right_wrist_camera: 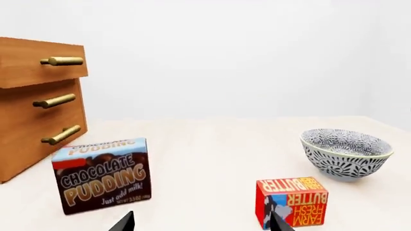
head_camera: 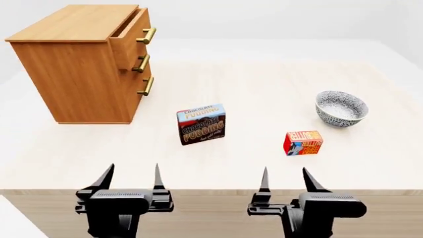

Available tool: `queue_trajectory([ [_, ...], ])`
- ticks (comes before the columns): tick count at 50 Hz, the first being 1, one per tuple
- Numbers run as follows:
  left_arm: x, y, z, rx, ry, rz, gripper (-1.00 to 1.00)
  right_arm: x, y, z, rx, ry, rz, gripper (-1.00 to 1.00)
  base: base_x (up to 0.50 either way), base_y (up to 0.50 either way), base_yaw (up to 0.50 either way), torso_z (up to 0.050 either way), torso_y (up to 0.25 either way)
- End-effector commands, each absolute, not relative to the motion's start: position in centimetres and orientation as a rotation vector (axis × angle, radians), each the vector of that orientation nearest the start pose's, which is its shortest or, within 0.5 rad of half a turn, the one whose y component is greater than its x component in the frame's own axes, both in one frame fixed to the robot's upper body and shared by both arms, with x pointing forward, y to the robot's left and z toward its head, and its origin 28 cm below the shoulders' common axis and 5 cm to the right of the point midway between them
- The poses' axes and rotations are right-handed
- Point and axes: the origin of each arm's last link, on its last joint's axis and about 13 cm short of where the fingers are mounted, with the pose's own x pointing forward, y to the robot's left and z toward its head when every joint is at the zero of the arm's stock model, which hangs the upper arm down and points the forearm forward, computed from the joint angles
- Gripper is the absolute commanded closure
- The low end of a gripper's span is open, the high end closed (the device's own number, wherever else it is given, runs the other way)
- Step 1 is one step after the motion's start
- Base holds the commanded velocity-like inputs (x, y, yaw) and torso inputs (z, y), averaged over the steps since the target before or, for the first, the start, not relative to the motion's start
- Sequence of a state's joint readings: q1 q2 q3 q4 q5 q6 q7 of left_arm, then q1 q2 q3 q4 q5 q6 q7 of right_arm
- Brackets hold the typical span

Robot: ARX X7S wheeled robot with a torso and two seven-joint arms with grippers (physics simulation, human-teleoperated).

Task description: Put the butter at the back in the top drawer of the cabinet and close it.

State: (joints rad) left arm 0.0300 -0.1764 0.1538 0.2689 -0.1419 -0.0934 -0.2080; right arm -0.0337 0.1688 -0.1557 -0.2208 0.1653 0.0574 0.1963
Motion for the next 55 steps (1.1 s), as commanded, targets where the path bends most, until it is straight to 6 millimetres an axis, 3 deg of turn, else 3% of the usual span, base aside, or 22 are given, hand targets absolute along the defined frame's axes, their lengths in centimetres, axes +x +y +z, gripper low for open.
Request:
queue_trajectory([
  [1, 18.0, 20.8, 10.2, 0.008, -0.242, 0.009, -1.0, 17.8, -9.4, 9.5, 0.025, -0.215, 0.012, -1.0, 0.0, 0.0, 0.0, 0.0, 0.0],
  [14, 15.1, 20.9, 12.7, 0.021, -0.323, -0.009, -1.0, 14.7, -8.7, 12.3, 0.021, -0.299, 0.041, -1.0, 0.0, 0.0, 0.0, 0.0, 0.0],
  [26, 14.6, 20.9, 12.9, 0.025, -0.339, -0.014, -1.0, 13.3, -8.6, 13.5, 0.014, -0.351, 0.044, -1.0, 0.0, 0.0, 0.0, 0.0, 0.0],
  [35, 14.7, 20.9, 12.9, 0.023, -0.335, -0.017, -1.0, 13.3, -8.5, 13.7, 0.016, -0.345, 0.055, -1.0, 0.02, 0.0, 0.0, 0.0, 0.0],
  [55, 14.3, 20.9, 13.0, 0.015, -0.337, -0.028, -1.0, 13.2, -8.3, 13.8, 0.015, -0.34, 0.071, -1.0, 0.5, 0.0, 0.0, 0.0, 0.0],
])
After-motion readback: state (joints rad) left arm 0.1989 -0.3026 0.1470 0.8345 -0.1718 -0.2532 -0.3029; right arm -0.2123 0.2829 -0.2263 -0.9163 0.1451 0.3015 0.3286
